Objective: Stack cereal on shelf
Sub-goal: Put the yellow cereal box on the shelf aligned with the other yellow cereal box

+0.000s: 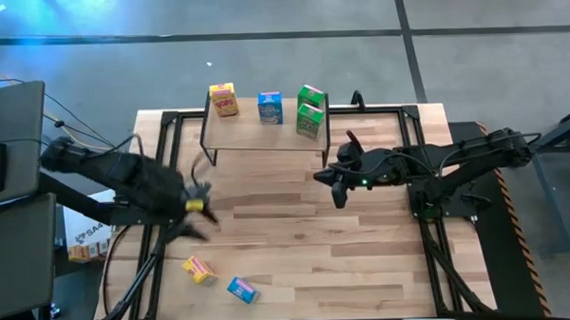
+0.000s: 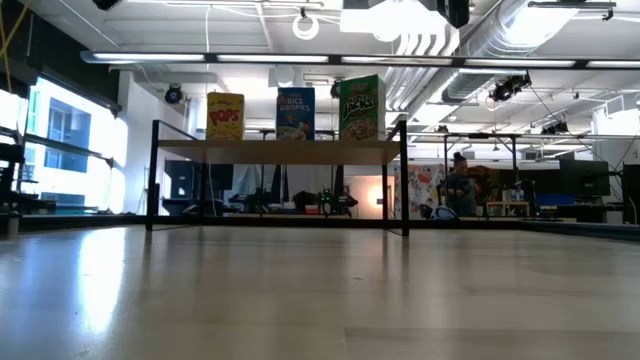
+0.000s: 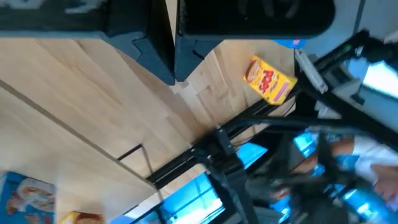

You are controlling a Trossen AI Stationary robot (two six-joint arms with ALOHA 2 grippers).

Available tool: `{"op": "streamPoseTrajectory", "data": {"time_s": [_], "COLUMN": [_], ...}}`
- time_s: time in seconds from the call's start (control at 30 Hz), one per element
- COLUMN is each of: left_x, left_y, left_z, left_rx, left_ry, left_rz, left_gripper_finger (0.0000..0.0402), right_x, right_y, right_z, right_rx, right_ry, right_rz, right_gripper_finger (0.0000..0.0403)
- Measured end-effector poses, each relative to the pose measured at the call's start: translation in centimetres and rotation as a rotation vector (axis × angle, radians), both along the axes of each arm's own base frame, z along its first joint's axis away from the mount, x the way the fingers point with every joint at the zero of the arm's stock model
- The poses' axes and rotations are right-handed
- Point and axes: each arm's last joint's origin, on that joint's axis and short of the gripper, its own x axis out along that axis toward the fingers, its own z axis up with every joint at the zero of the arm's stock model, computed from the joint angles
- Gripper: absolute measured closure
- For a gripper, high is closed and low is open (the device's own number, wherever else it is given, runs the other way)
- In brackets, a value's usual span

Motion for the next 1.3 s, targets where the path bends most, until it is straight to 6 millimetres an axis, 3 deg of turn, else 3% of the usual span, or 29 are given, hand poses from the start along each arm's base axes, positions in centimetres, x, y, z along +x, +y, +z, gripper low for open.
{"op": "streamPoseTrajectory", "data": {"time_s": [0.2,0.4,0.5,0.73,0.87,1.3], "left_x": [-0.8,-1.9,-1.9,-1.4,-1.4,-1.1], "left_y": [-5.6,-9.8,-10.5,-11.8,-11.8,-11.9], "left_z": [-0.1,-2.6,-3.7,-5.5,-7.5,-7.7], "left_rx": [0.174,0.521,0.672,0.566,0.651,0.688], "left_ry": [0.098,0.061,0.075,0.230,0.267,0.237], "left_rz": [-0.380,-0.580,-0.556,-0.567,-0.510,-0.443], "left_gripper_finger": [0.0147,0.0147,0.0147,0.0147,0.0147,0.0147], "right_x": [0.0,0.0,0.0,-0.2,-0.2,-0.2], "right_y": [-0.2,-0.3,-0.3,-0.3,-0.2,-0.1], "right_z": [0.0,0.0,0.0,-0.4,-0.5,-0.5], "right_rx": [0.002,0.003,0.020,0.019,0.018,0.031], "right_ry": [-0.008,-0.011,-0.014,0.026,0.034,0.040], "right_rz": [-0.066,-0.106,-0.113,-0.105,-0.103,-0.070], "right_gripper_finger": [0.0403,0.0403,0.0403,0.0403,0.0403,0.0402]}}
